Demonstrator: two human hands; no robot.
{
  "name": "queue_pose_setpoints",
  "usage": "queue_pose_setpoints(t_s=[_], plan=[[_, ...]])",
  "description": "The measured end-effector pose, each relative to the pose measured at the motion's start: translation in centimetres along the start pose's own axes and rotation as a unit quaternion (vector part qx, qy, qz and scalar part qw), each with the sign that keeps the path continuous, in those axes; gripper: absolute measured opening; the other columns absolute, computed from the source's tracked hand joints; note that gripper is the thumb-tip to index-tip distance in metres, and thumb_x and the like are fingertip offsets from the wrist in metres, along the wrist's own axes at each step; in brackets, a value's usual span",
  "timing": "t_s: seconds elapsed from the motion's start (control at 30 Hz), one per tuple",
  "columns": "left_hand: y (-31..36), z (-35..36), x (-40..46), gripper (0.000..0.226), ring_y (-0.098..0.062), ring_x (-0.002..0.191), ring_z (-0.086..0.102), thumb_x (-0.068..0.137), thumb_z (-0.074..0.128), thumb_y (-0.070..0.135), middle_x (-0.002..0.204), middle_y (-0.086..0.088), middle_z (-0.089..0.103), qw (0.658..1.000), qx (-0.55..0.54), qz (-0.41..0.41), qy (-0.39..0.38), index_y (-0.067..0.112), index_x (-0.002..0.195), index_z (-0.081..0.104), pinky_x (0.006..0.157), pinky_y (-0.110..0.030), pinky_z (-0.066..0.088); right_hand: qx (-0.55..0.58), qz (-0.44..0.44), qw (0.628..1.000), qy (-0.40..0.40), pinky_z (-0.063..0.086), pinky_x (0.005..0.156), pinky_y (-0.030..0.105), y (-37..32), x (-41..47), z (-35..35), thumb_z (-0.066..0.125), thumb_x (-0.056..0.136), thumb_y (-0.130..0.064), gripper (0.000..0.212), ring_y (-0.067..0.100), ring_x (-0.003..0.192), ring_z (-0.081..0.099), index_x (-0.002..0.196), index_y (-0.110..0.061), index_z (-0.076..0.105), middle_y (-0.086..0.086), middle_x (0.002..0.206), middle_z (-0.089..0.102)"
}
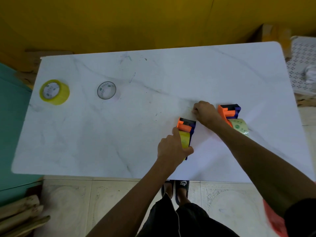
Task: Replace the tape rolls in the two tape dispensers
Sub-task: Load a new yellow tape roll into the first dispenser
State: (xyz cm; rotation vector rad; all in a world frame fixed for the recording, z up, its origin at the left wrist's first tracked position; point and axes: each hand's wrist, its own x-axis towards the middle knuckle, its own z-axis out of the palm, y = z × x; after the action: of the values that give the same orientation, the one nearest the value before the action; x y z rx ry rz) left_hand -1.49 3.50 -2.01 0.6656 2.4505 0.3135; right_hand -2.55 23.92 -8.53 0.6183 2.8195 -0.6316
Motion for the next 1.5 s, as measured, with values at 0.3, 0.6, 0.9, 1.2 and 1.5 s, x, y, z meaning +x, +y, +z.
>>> queue_pose_setpoints(t_s=[0.3,0.6,0.9,1.2,1.5], plan=[[-0.6,-0.2,-0.3,0.096,-0.03,0.098,0.063,0.07,0.052,0.081,0.11,-0.01,0.064,0.997,0.076,0.001,-0.028,0.01,0.132,0.037,0.081,-0.037,0.046,0.019,0.039,0.999,0.006,0.044,0.073,0.036,0.4,1.2,-0.9,0.051,0.09,-0.01,0.019,0.038,0.091,0.06,0.091,0.001,0.067,0.021,0.098,0.065],[0.0,-0.1,0.3,0.073,-0.031,0.101,0.061,0.082,0.036,0.077,0.108,-0.009,0.061,0.994,-0.042,-0.093,-0.046,0.012,0.114,0.049,0.085,-0.04,0.045,0.077,0.072,0.994,-0.009,0.048,0.069,0.032,-0.5,2.2,-0.4,0.05,0.085,-0.01,0.023,0.036,0.083,0.065,0.087,-0.001,0.071,0.019,0.092,0.072],[-2.7,0.4,1.0,0.04,-0.031,0.092,0.06,0.089,0.037,0.035,0.085,-0.019,0.061,0.892,-0.393,-0.187,-0.124,0.005,0.091,0.063,0.074,-0.032,0.044,0.106,0.057,0.993,0.004,0.046,0.069,0.032,0.2,2.0,-0.6,0.053,0.085,-0.007,0.019,0.034,0.085,0.064,0.084,0.002,0.069,0.018,0.089,0.071],[-3.0,0.0,-1.0,0.04,-0.009,0.055,0.036,0.101,0.037,0.017,0.061,0.002,0.037,0.9,-0.416,-0.054,-0.119,0.018,0.061,0.04,0.056,-0.023,0.031,0.156,0.061,0.986,0.0,0.041,0.067,0.027,0.4,2.2,-0.3,0.063,0.082,-0.008,0.006,0.022,0.077,0.059,0.083,-0.005,0.068,0.01,0.084,0.068],[-2.8,-3.4,-0.1,0.048,-0.023,0.076,0.048,0.095,0.04,0.036,0.078,-0.015,0.05,0.873,-0.479,0.04,-0.086,-0.009,0.086,0.052,0.075,-0.041,0.043,0.545,0.167,0.802,-0.178,0.056,0.061,0.029,1.5,1.1,-1.6,0.043,0.093,0.006,0.028,0.026,0.072,0.063,0.093,-0.009,0.067,0.013,0.082,0.067]])
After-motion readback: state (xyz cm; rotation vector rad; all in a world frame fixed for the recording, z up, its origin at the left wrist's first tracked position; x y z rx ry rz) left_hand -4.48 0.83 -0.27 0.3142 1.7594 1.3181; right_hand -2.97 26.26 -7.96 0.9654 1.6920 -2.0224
